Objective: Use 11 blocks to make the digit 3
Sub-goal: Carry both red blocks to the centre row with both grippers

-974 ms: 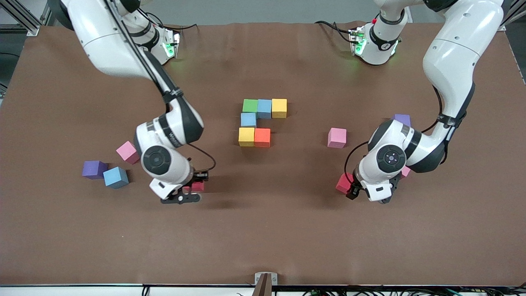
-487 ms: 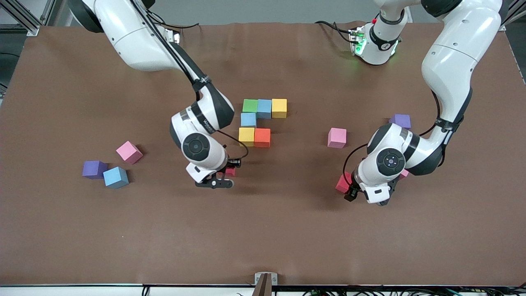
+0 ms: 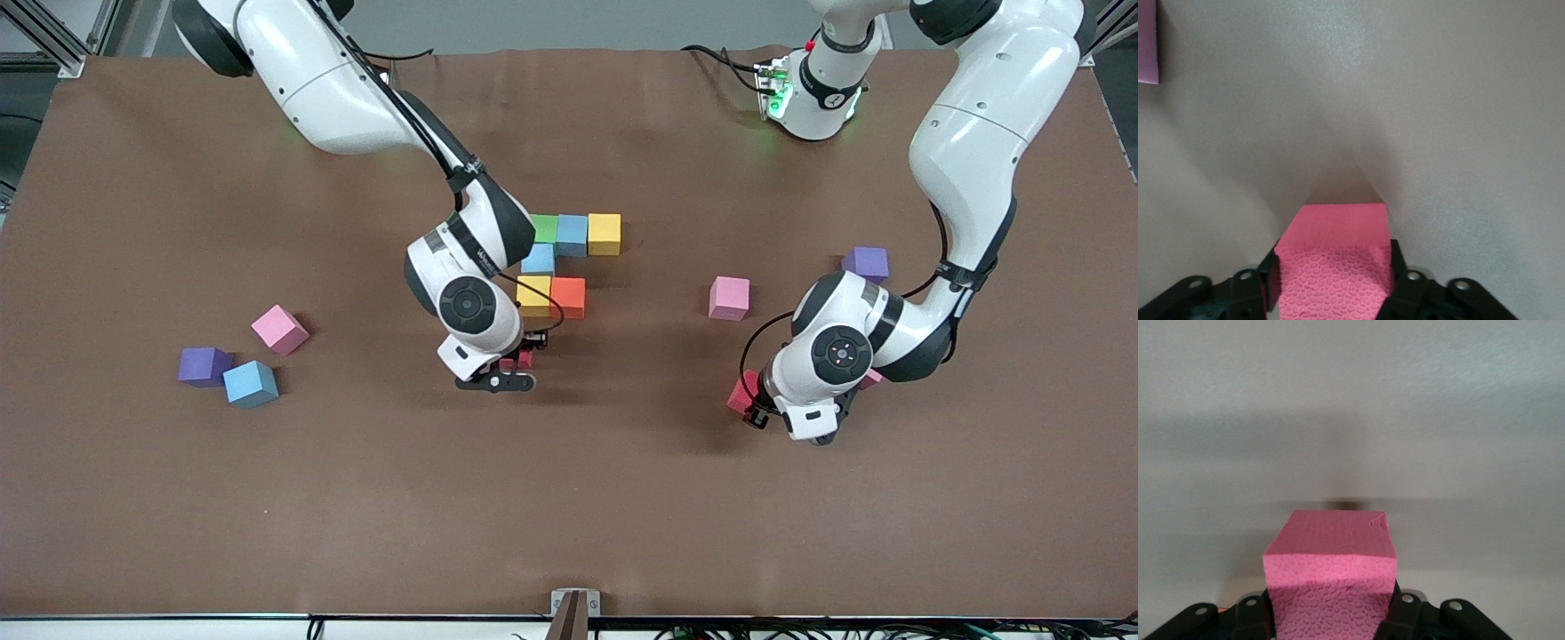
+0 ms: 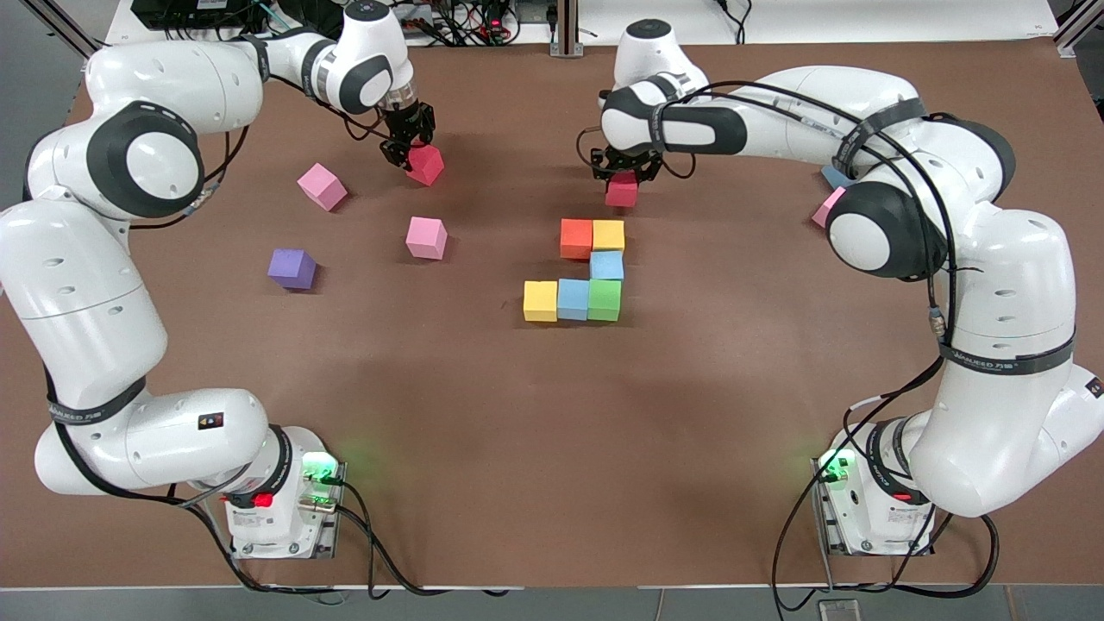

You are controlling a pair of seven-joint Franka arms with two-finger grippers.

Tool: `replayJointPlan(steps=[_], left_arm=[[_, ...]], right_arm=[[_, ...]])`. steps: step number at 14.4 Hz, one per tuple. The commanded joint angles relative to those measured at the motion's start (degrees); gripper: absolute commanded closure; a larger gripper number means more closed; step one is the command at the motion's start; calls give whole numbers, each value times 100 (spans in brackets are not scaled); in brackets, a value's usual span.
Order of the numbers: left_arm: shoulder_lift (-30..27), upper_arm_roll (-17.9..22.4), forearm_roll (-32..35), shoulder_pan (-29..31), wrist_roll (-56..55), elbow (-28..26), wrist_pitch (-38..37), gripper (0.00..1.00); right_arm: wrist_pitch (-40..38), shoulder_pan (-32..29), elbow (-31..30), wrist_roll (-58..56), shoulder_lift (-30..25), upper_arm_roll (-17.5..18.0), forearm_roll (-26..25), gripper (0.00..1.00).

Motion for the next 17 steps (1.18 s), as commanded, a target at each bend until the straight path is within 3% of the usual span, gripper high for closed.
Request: replayJointPlan(steps=[1,3,6,12,17], left_arm=[[-110,-39,-106,18,-1,3,-101,68],[-189,-205,-159,-25,-219,-15,-320,71],[-207,-750,-185,-69,-1446,-23,-426,71],[-304,-1313,-98,-333,-3532,-655,-164,71],[-296,-1357,473,-728,-4632,-1017,110,71]], right_arm=[[194,185,31,176,19,-58,140,50],[256,212,-74,159,19,-58,132,50],[370,194,-180,115,37,-58,114,50],[599,194,-374,71,37,-58,96,50],[555,203,-505,53,-7,-49,105,50]])
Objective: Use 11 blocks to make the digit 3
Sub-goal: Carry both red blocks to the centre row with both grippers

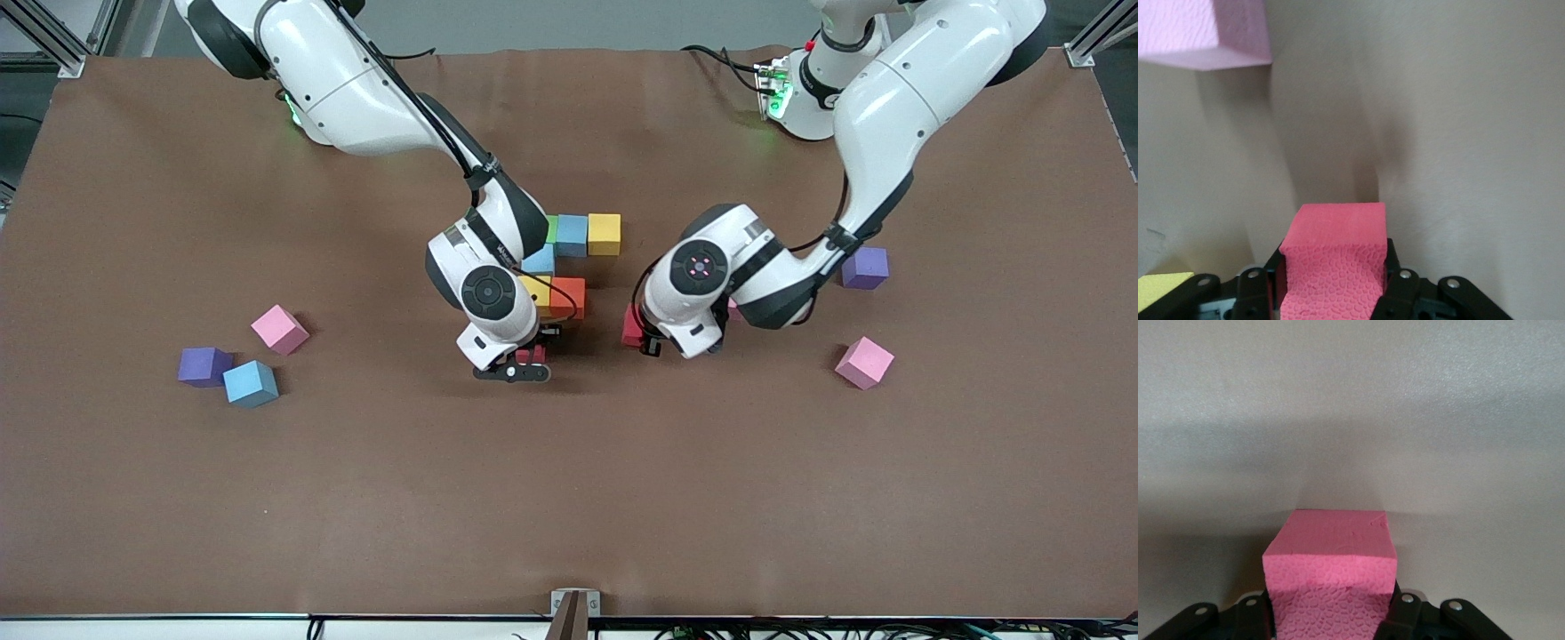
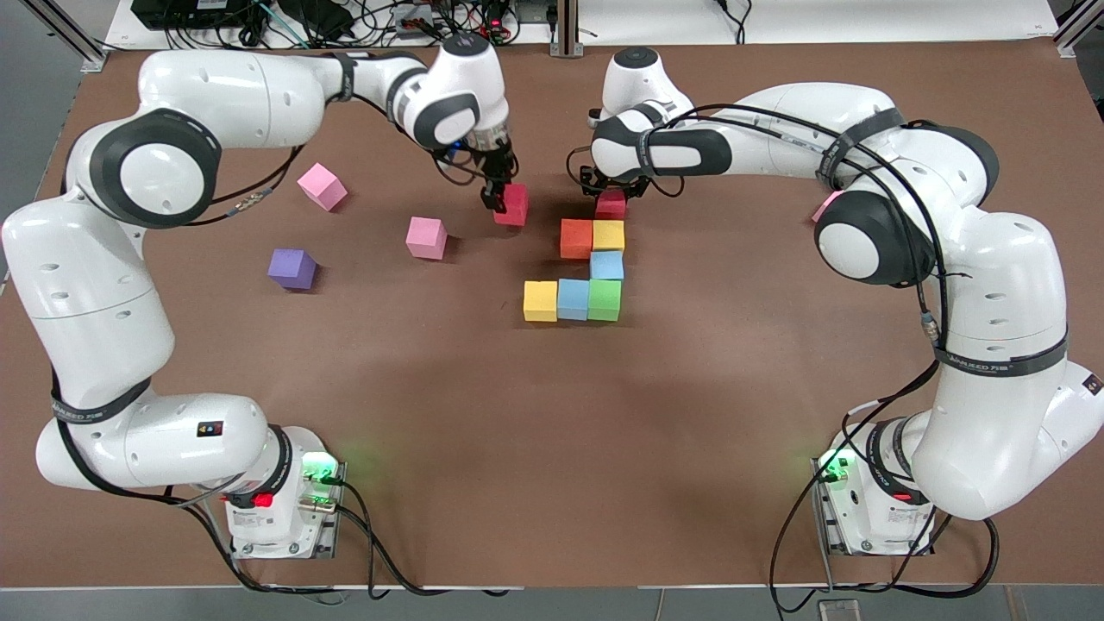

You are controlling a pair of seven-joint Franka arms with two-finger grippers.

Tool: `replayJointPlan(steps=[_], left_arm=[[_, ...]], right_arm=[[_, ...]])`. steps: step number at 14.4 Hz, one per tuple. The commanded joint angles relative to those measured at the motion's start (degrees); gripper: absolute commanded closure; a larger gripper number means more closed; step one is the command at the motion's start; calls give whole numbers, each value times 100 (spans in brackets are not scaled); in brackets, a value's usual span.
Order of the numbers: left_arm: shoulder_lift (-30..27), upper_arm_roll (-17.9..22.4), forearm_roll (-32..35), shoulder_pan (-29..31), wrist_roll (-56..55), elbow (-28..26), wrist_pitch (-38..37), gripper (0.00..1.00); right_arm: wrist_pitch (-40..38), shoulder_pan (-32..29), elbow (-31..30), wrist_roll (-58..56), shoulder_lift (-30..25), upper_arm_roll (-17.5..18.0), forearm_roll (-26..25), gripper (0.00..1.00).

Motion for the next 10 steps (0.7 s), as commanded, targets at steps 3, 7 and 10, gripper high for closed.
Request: replayJointPlan(steps=[3,7,10], left_arm=[[-192,7,224,-343,-820,-236,175,71],[-192,15,242,-528,-1594,-297,316,71],[-184,24,653,-634,-2139,-395,378,71]], right_arm=[[18,30,-218,-73,-119,-4,103,50],[9,22,-314,-91,-137,5,94,50],[9,30,-315,-117,-145,14,94,50]])
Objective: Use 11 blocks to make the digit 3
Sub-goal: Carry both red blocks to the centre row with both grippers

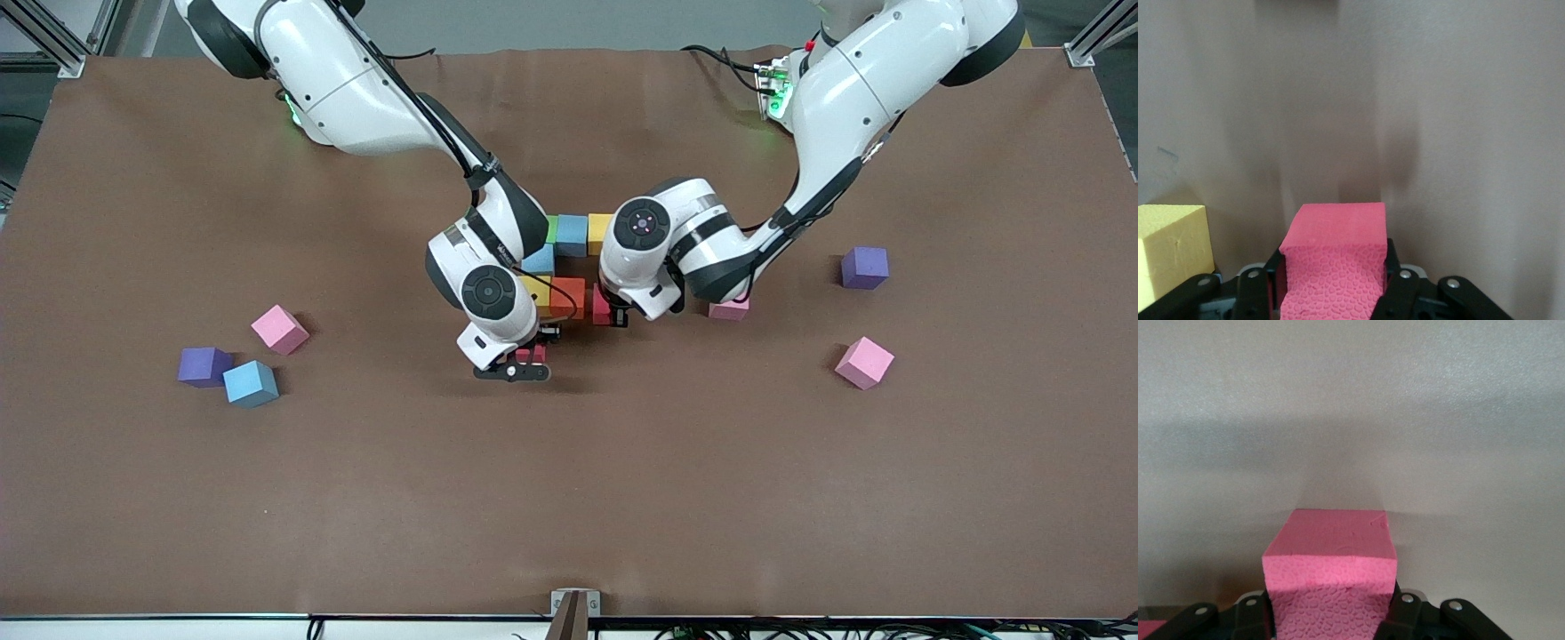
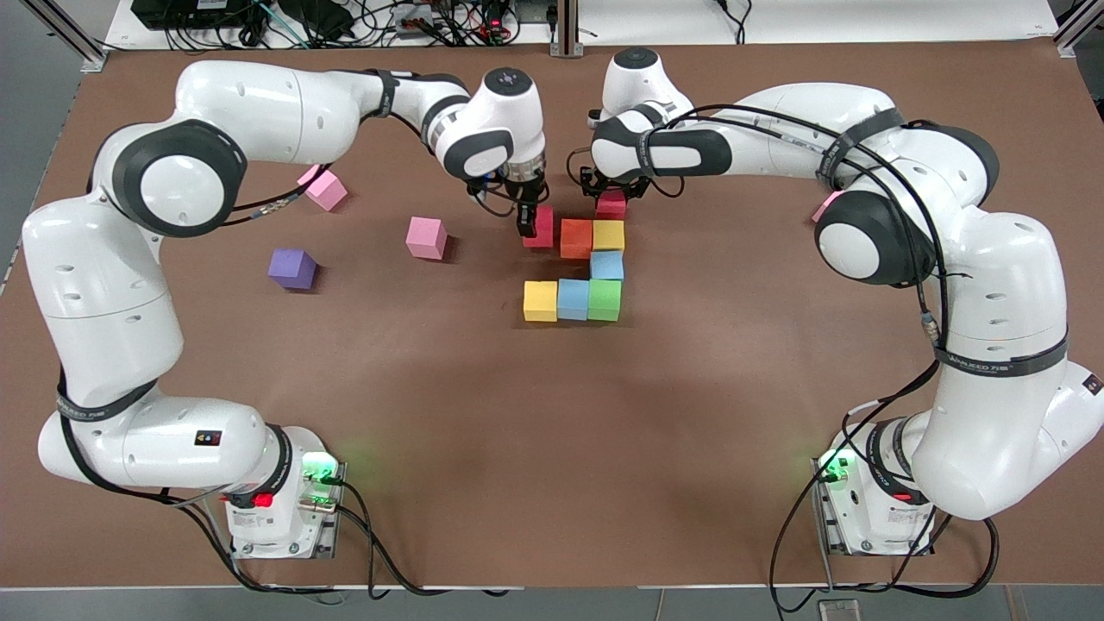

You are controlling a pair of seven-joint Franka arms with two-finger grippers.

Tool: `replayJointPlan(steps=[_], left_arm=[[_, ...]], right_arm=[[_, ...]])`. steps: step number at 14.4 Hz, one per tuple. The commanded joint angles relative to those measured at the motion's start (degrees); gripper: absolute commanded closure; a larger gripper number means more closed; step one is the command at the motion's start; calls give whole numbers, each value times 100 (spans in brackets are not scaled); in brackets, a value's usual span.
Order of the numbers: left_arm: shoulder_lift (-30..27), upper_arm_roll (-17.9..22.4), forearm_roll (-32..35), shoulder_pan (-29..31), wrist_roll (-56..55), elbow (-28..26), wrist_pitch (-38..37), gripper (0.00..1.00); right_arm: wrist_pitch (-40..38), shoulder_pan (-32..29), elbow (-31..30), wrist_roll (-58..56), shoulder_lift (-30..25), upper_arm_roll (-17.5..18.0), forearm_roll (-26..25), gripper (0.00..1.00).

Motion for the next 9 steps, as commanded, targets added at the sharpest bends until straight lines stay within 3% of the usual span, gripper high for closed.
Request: replayJointPlan(steps=[1,9], left_arm=[[-165,29,364,-59,-489,-207,109,71],[-94,55,479,-226,-533,-198,294,71]], right_arm=[[-7,30,-292,-76,-147,16,95,50],[-244,74,-292,-41,-182,25,112,50]])
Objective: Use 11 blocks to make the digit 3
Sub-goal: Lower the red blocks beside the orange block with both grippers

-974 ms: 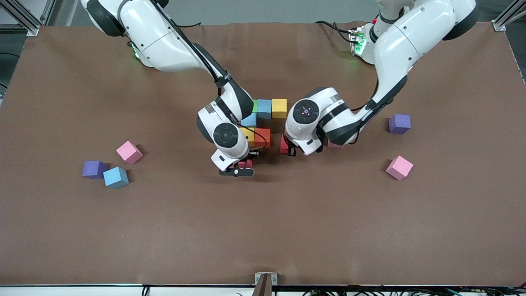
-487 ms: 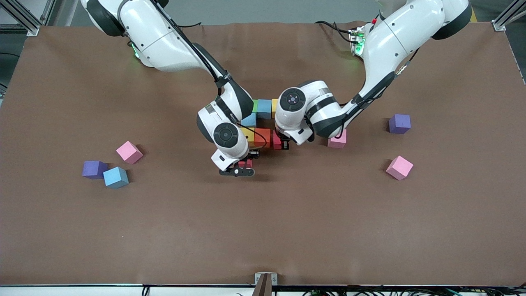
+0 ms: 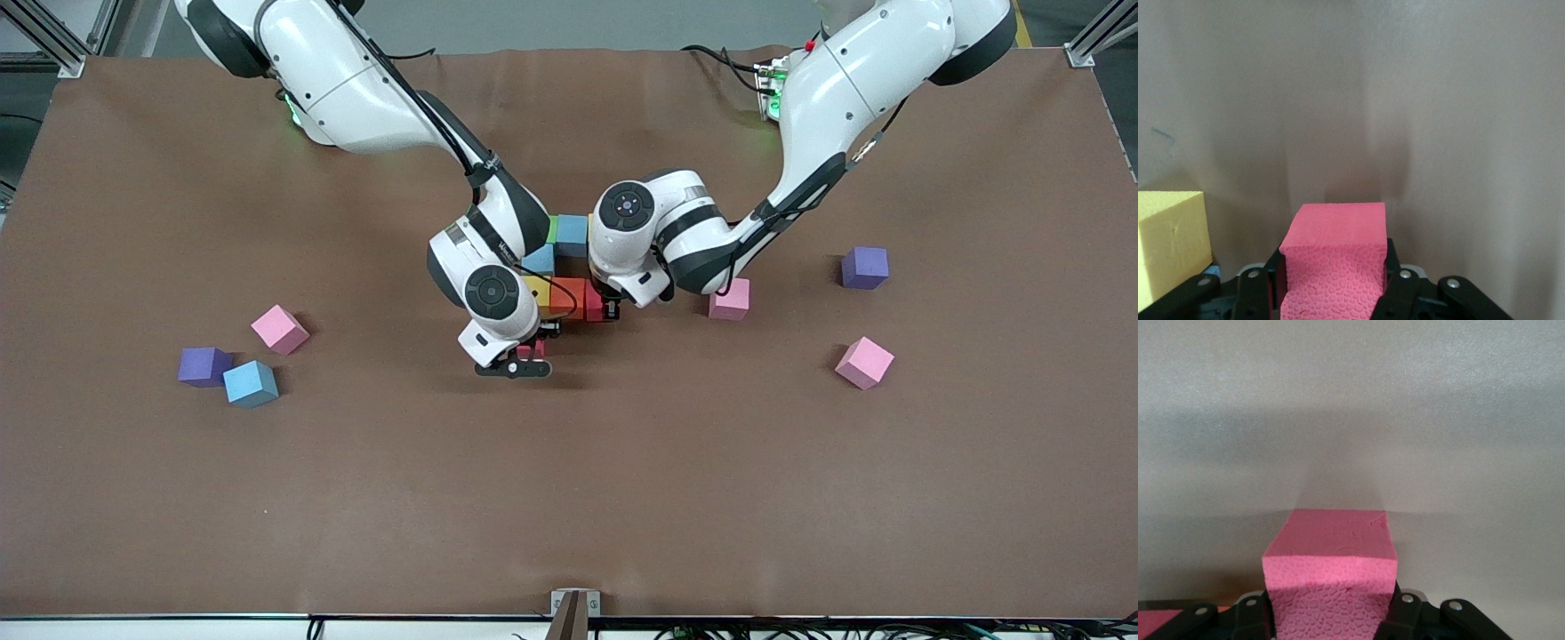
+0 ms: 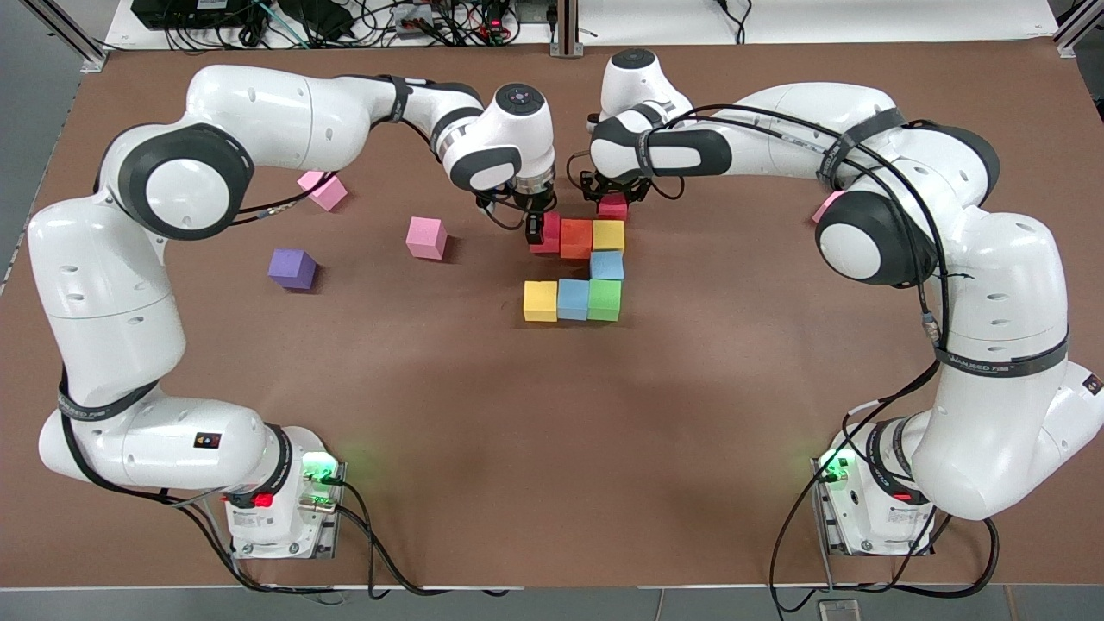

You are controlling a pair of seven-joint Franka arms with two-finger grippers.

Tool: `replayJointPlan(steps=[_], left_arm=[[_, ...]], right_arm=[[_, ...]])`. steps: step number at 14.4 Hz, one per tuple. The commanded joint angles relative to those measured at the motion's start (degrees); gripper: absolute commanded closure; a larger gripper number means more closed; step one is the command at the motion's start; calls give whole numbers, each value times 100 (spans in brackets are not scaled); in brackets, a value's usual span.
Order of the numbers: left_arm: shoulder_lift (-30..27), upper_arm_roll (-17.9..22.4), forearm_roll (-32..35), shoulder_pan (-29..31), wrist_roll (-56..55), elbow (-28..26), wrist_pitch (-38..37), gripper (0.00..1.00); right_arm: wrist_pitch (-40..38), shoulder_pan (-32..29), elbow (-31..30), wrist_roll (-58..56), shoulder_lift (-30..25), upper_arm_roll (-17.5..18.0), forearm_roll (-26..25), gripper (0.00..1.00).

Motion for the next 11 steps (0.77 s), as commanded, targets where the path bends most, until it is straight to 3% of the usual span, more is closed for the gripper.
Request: replayJointPlan(steps=[1,9,11], left_arm=[[-77,50,184,-59,-157,-80,96,71],[2,50,193,-59,-157,-98,105,68],[37,50,184,-68,-157,-89,105,62]], right_arm=[[-24,69,-289,-20,-161,-6,112,50],[-24,77,-289,-28,-161,3,121,50],[-24,69,-289,-37,-161,3,121,50]])
